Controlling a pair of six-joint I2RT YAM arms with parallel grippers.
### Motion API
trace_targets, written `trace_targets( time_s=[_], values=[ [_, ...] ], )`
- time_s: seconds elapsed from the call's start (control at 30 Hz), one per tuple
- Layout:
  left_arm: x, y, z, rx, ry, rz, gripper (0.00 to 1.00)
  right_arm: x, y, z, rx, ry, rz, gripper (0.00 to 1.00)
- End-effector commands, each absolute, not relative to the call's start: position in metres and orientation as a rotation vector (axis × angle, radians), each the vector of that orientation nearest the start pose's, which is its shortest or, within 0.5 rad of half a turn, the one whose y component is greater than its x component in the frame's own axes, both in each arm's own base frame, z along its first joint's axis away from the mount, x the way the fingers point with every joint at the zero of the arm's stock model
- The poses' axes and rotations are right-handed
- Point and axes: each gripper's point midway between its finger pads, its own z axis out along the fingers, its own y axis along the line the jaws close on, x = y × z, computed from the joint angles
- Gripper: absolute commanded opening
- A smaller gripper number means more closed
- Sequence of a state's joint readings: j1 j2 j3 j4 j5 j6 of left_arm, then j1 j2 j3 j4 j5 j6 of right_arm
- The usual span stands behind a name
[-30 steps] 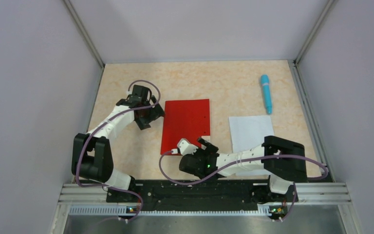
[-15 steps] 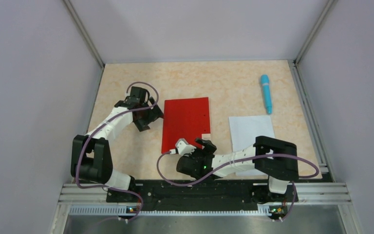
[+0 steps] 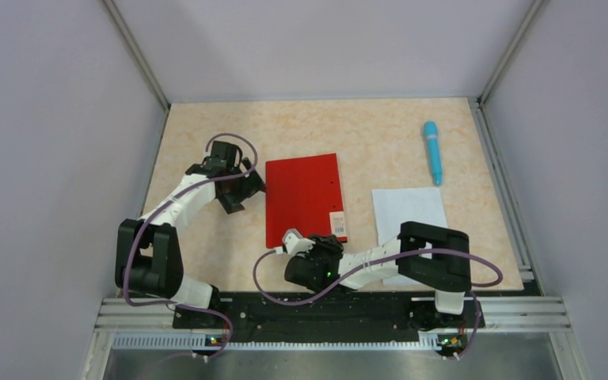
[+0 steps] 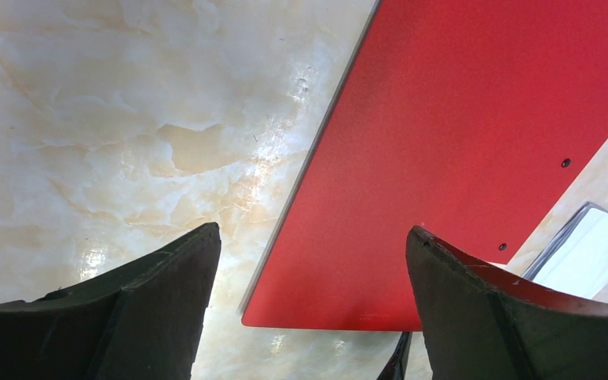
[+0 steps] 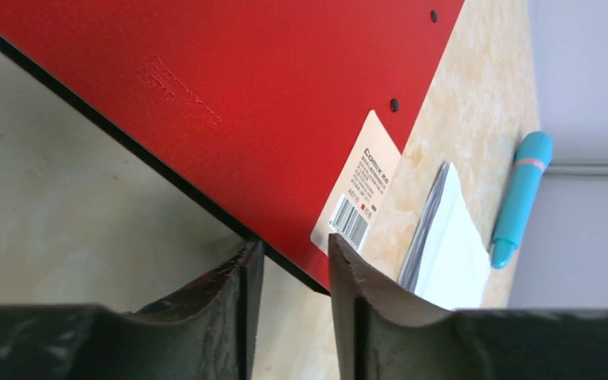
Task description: Put the files into the folder
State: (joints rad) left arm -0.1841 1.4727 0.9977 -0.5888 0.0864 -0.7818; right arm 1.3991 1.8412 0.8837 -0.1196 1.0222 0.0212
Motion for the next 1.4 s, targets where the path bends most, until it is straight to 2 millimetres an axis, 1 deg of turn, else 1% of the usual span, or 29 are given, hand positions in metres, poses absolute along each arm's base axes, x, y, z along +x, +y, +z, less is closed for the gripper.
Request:
trace_targets(
  time_s=[0.0,0.17,0.23,0.27,0.4,0.63,0.7,0.83,0.97,1.07,1.1,1.17,1.27,1.3,1.37],
  values=[
    [0.319,-0.104,0.093,-0.750,2.555,-0.456,0.91,0.202,0.301,0.034,-1.104,1.753,-0.527,0.30],
    [0.304,-0.110,0.080,-0.770,2.576,-0.515,0.91,0.203,0.304,0.035,-1.073,1.748,-0.508,0.09],
    [0.299,-0.113,0.076,-0.770,2.577,-0.550,0.91,0.203,0.305,0.039,-1.050,1.753,-0.490,0.02],
    [0.296,-0.115,0.075,-0.764,2.576,-0.573,0.91,0.203,0.305,0.040,-1.044,1.753,-0.486,0.00],
    [0.292,-0.124,0.077,-0.727,2.562,-0.658,0.94,0.203,0.306,0.048,-0.971,1.774,-0.433,0.00],
    [0.294,-0.142,0.095,-0.691,2.541,-0.817,0.96,0.201,0.308,0.071,-0.853,1.794,-0.320,0.00],
    [0.294,-0.147,0.098,-0.700,2.540,-0.859,0.95,0.200,0.308,0.077,-0.830,1.797,-0.297,0.00],
    [0.300,-0.161,0.106,-0.711,2.503,-0.996,0.94,0.200,0.310,0.082,-0.818,1.799,-0.277,0.00],
    [0.307,-0.171,0.113,-0.709,2.482,-1.086,0.91,0.199,0.309,0.081,-0.820,1.805,-0.270,0.00],
    [0.310,-0.172,0.115,-0.698,2.474,-1.095,0.85,0.198,0.309,0.081,-0.817,1.811,-0.259,0.00],
    [0.311,-0.173,0.116,-0.691,2.469,-1.098,0.81,0.198,0.308,0.081,-0.816,1.813,-0.255,0.00],
    [0.312,-0.175,0.116,-0.678,2.465,-1.113,0.70,0.197,0.308,0.081,-0.813,1.818,-0.243,0.00],
    [0.311,-0.178,0.116,-0.649,2.472,-1.126,0.48,0.196,0.309,0.080,-0.811,1.824,-0.226,0.00],
    [0.310,-0.179,0.115,-0.636,2.476,-1.127,0.42,0.195,0.309,0.081,-0.812,1.825,-0.220,0.00],
    [0.308,-0.183,0.115,-0.612,2.486,-1.128,0.34,0.195,0.310,0.080,-0.819,1.826,-0.214,0.00]
  ],
)
